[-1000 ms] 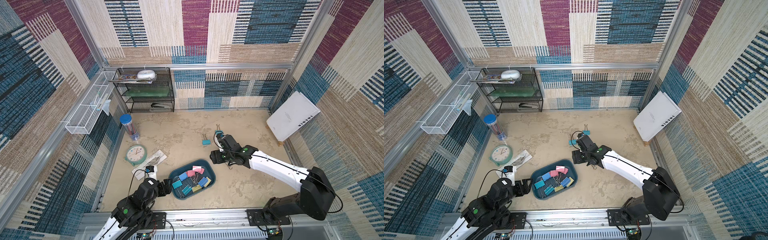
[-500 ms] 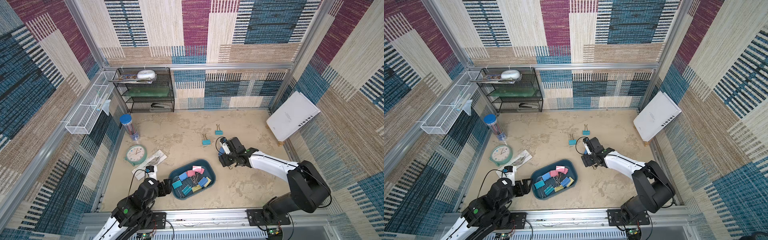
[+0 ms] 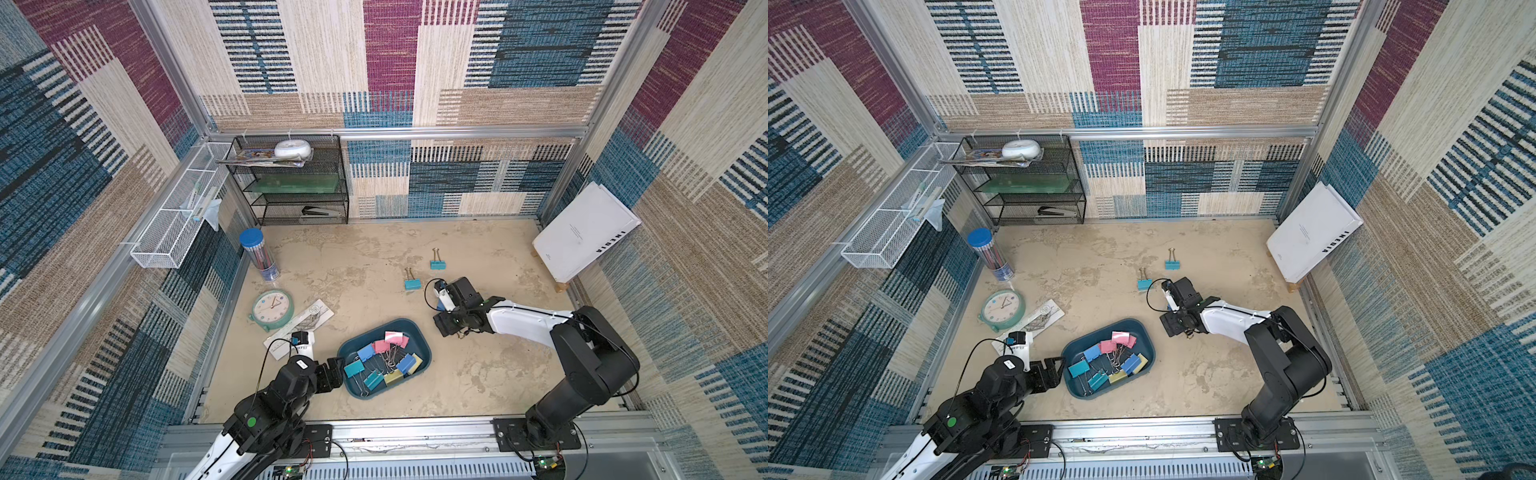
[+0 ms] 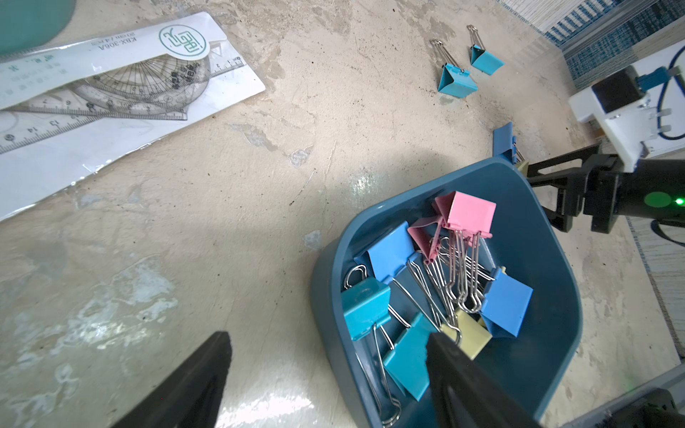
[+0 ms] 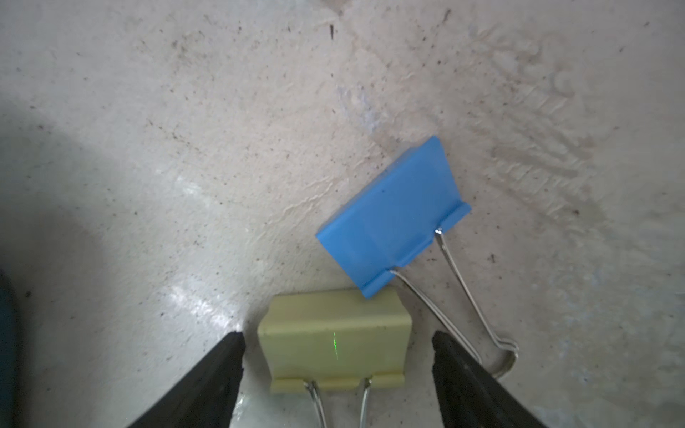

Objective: Put the binder clips in the storage box
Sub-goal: Pick up the binder clip at the center of the board, then place the binder clip in the storage box.

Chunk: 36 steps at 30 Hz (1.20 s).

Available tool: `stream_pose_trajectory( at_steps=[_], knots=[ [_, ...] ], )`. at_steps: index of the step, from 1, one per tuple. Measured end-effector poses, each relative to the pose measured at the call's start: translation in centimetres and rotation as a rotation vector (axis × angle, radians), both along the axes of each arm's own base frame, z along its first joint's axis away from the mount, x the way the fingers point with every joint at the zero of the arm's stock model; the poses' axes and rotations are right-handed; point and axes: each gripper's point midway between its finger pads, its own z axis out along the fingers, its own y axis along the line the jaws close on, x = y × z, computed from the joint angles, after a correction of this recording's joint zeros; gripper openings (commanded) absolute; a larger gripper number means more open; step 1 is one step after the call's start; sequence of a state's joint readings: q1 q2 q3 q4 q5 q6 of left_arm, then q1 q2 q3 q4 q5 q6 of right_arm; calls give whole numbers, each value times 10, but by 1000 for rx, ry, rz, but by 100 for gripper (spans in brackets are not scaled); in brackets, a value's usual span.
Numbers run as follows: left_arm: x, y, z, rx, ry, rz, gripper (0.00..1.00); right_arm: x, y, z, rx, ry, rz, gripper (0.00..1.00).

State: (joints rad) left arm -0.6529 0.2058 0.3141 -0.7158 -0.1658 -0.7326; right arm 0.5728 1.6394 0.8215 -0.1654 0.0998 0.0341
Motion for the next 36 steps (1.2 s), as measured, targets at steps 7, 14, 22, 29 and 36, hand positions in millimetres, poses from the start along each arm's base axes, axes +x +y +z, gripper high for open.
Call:
stream_pose_trajectory(
  at_steps=[7,14,22,29,36],
  knots=[
    [0,0,0,0,0,0,86,9,6,-2,22,4,-3,55],
    [0,0,0,0,0,0,86,10,1,3,5,4,-18,52],
    [0,0,0,0,1,0,86,21,16,75,77,-113,11,52],
    [0,0,0,1,1,1,87,-43,113,111,209,-138,399,56],
    [1,1,0,6,-2,7,86,-98,187,94,220,-104,685,57]
  ],
)
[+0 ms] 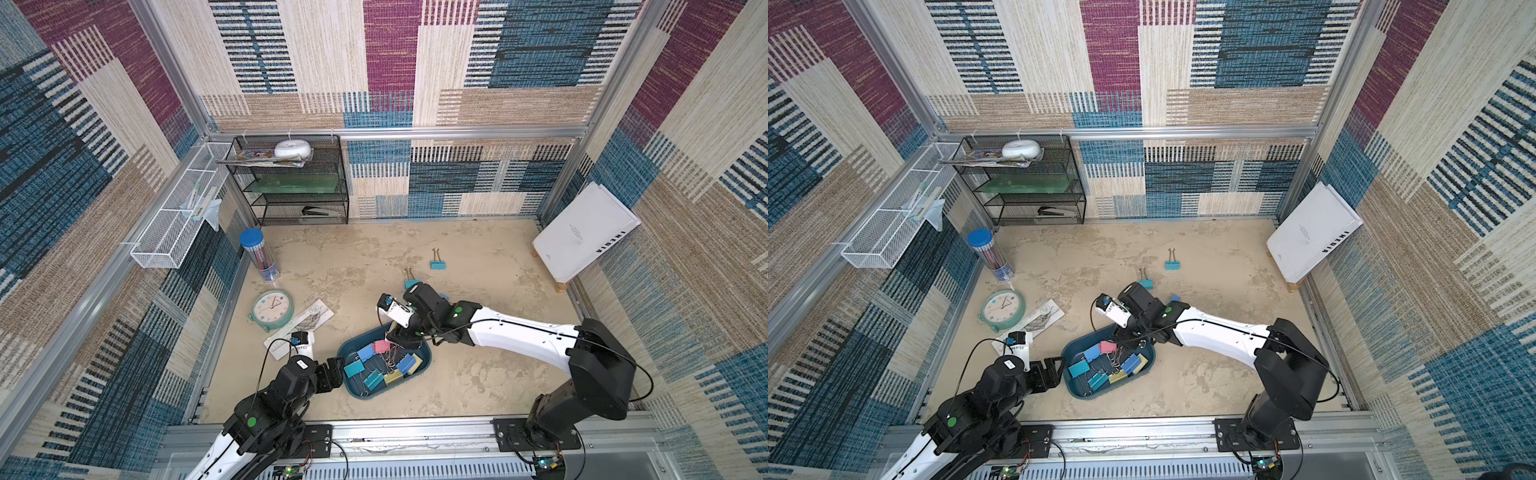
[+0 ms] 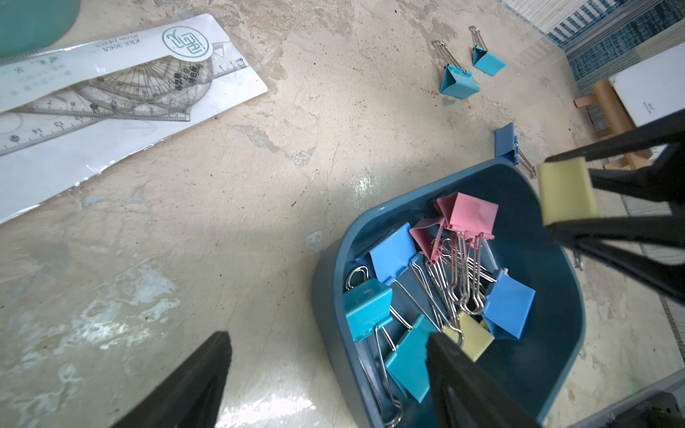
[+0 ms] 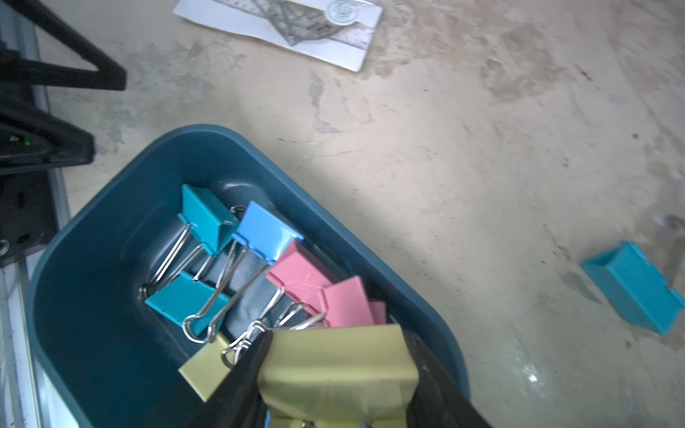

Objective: Put the binder clips in the storage box
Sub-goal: Place the binder clip in the storage box, then adjust the binder clip at the center of the board.

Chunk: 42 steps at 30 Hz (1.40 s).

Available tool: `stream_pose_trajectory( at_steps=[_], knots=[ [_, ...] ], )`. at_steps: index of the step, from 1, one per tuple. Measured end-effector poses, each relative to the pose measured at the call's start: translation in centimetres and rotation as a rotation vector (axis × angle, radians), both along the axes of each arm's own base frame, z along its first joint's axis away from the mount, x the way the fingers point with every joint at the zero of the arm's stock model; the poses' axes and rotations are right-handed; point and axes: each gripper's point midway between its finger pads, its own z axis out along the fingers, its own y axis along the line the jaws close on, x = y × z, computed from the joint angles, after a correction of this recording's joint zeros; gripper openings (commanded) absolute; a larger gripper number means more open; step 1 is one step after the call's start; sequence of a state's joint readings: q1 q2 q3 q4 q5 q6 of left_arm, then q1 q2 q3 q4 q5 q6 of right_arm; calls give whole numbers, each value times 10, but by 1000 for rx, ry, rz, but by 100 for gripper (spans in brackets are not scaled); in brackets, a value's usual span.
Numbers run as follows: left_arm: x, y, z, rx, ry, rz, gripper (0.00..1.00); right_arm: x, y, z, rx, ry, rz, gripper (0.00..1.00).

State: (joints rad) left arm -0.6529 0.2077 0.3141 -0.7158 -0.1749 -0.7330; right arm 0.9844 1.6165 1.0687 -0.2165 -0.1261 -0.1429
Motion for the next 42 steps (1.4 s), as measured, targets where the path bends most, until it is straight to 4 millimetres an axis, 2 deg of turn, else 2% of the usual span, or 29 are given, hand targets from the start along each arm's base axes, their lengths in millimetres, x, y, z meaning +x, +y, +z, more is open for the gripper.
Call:
stream_pose_trajectory(
  at_steps=[4,7,13,18,22,24,26,29,32,33,36,38,40,42],
  knots=[
    [0,1,0,3,-1,4,86,-15,29,-9,-13,-18,112,59],
    [1,1,0,4,-1,5,86,-21,43,-15,-20,-23,173,61],
    [1,2,0,6,-3,9,86,-45,53,-25,-22,-16,277,63],
    [1,2,-1,8,0,11,86,-56,59,-31,-23,3,315,64],
    [1,2,-1,6,5,15,86,-58,57,-17,2,-21,304,71],
    [1,2,-2,7,7,15,86,-48,53,-3,30,-51,259,75],
    [1,2,-2,9,9,15,86,-26,44,9,51,-70,170,76],
    [1,2,-2,9,9,15,86,31,11,20,76,-61,-71,79],
    [1,2,-2,9,9,15,86,91,-36,20,89,-15,-353,80],
    [1,2,-2,9,9,15,86,110,-58,17,96,18,-462,79],
    [1,2,-2,9,9,15,86,149,-113,1,125,133,-720,70],
    [1,2,-2,9,10,15,86,153,-139,-16,116,197,-821,63],
    [1,2,-2,9,10,15,86,143,-144,-26,105,237,-831,44],
    [1,2,-2,9,10,15,86,134,-147,-29,105,252,-824,26]
  ],
)
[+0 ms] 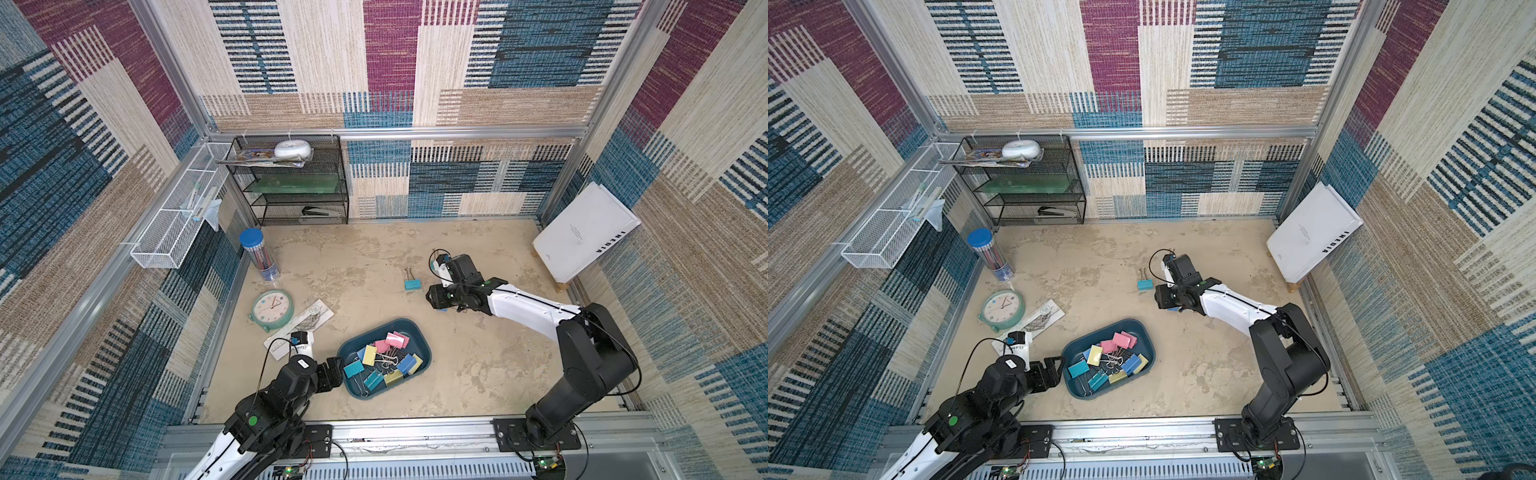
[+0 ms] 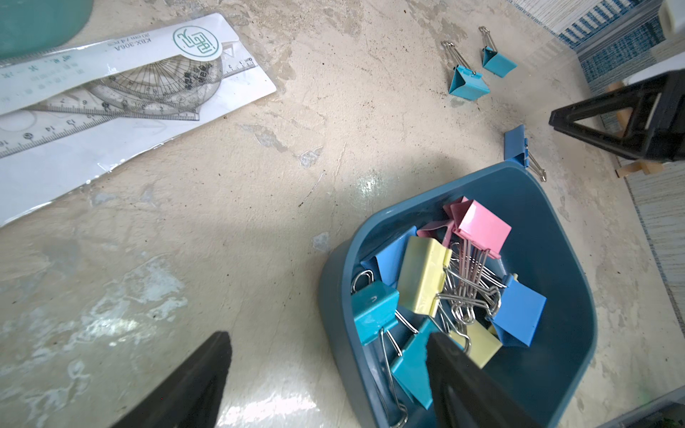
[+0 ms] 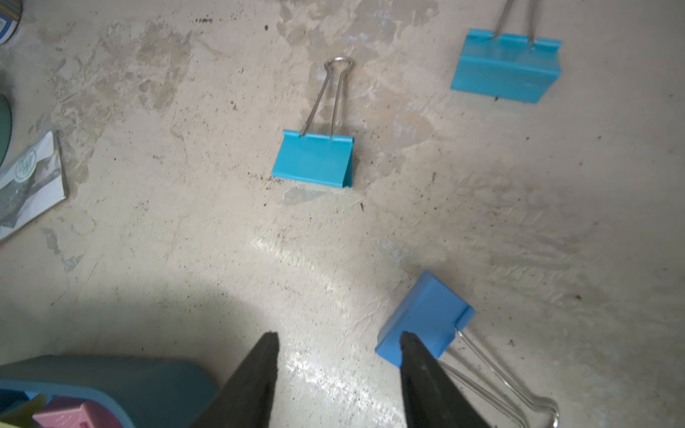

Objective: Put the binder clips in the storage box
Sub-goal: Adjust the binder clip at the center of the board, then pick up the binder clip at the center of the board.

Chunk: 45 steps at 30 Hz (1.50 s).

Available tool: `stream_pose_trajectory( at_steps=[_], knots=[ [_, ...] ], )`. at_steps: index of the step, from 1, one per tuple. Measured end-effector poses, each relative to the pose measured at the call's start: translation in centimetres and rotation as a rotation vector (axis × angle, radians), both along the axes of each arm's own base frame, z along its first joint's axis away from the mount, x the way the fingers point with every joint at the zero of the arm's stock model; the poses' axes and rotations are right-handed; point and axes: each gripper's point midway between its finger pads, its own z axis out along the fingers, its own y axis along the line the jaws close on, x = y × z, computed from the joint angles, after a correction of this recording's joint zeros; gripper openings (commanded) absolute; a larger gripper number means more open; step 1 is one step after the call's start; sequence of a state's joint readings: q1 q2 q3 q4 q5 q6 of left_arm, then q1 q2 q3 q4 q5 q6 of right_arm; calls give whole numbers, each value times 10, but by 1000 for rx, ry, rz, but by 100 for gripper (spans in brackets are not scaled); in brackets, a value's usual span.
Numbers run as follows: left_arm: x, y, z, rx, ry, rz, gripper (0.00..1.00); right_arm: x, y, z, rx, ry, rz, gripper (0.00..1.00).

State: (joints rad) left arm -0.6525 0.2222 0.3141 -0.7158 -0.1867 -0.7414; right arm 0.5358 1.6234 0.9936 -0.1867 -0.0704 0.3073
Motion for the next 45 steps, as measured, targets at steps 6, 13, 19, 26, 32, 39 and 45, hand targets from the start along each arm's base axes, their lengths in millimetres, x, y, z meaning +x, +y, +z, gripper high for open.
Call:
stream_pose_trajectory(
  at_steps=[6,13,19,26,32,39,45],
  knots=[
    [0,0,0,-2,1,2,86,-9,-4,-10,-10,20,17,0],
    [0,0,0,-4,3,4,86,-22,-11,-44,-55,106,16,0],
    [0,0,-1,-1,6,5,86,-8,-12,-55,-98,106,-4,0],
    [0,0,-1,1,8,6,87,39,-22,-63,-162,73,-64,0],
    [0,0,-2,0,10,7,87,77,-49,-41,-169,16,-133,5],
    [0,0,-2,0,10,7,87,62,-53,0,-118,-64,-91,81],
    [0,0,-2,-1,10,7,87,60,-76,-2,-227,-96,-102,88]
  ],
)
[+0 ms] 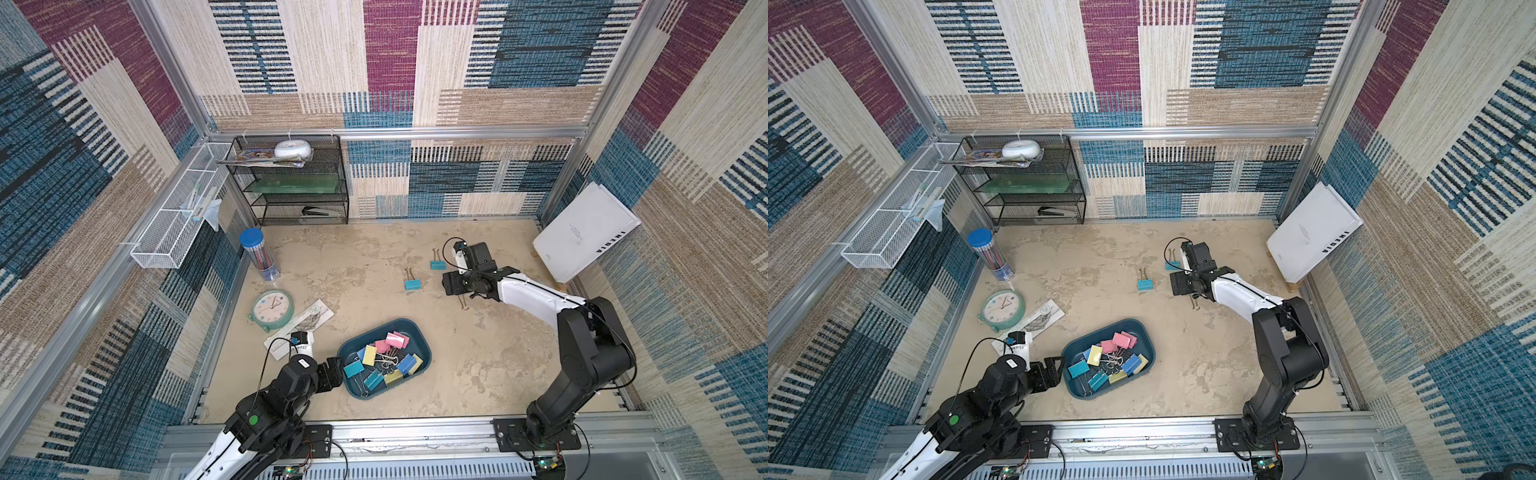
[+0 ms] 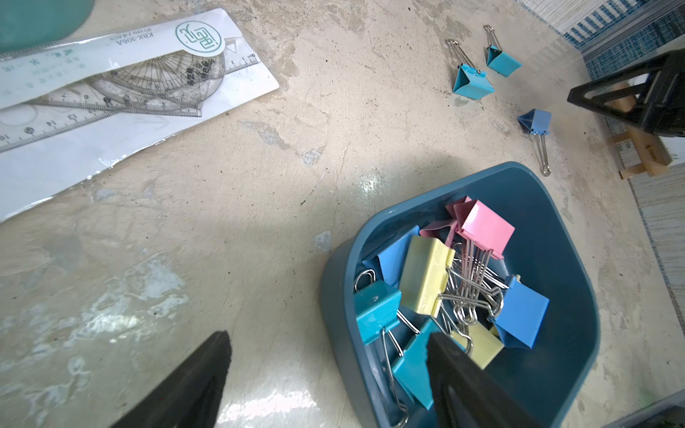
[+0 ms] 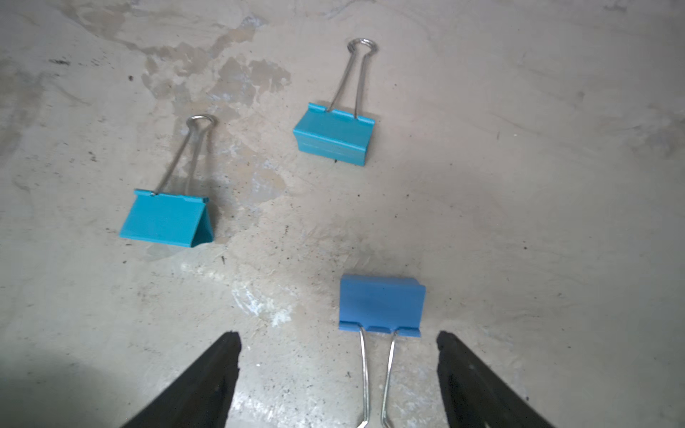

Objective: Put the binder clips in the storage box
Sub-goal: Pick up the binder clip at the center of the board.

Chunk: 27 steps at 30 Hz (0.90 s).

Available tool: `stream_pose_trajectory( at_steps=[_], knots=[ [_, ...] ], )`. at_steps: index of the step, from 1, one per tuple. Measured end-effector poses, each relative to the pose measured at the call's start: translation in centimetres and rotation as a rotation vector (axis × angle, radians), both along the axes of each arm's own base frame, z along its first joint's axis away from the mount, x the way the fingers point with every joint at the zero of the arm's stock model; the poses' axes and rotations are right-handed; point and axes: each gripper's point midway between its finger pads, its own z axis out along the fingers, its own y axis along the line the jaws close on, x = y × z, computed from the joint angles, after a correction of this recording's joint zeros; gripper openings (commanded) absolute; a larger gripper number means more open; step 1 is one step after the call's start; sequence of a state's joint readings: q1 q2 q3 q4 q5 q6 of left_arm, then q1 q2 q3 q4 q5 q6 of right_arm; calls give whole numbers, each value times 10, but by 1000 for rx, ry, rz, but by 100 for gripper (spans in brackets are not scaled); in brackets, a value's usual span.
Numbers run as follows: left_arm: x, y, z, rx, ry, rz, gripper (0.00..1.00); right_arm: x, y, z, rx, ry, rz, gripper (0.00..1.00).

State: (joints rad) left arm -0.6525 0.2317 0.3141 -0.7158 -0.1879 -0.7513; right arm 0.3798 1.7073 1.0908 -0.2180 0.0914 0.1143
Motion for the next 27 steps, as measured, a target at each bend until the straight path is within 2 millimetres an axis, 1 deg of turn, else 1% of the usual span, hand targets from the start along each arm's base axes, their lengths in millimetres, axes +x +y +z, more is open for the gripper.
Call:
stream_pose_trajectory(
  at_steps=[4,7,11,13,16,18,21,22,25,27],
  knots=[
    [0,0,0,0,0,0,87,1,-11,-22,-78,33,4,89],
    [0,0,0,0,0,0,87,3,-14,-37,-120,57,15,89],
    [0,0,0,0,0,0,87,9,-13,-43,-129,64,23,89],
    [0,0,0,0,0,0,87,12,-13,-48,-133,69,24,88],
    [0,0,0,0,0,0,87,14,-13,-58,-134,91,24,81],
    [0,0,0,0,0,0,87,17,-11,-59,-127,88,23,76],
    [0,0,0,0,0,0,87,20,-8,-60,-109,81,26,60],
    [0,0,0,0,0,0,87,21,-7,-60,-105,80,26,56],
    [0,0,0,0,0,0,87,20,-9,-56,-109,80,17,51],
    [0,0,0,0,0,0,87,16,-10,-44,-100,68,11,52]
  ],
)
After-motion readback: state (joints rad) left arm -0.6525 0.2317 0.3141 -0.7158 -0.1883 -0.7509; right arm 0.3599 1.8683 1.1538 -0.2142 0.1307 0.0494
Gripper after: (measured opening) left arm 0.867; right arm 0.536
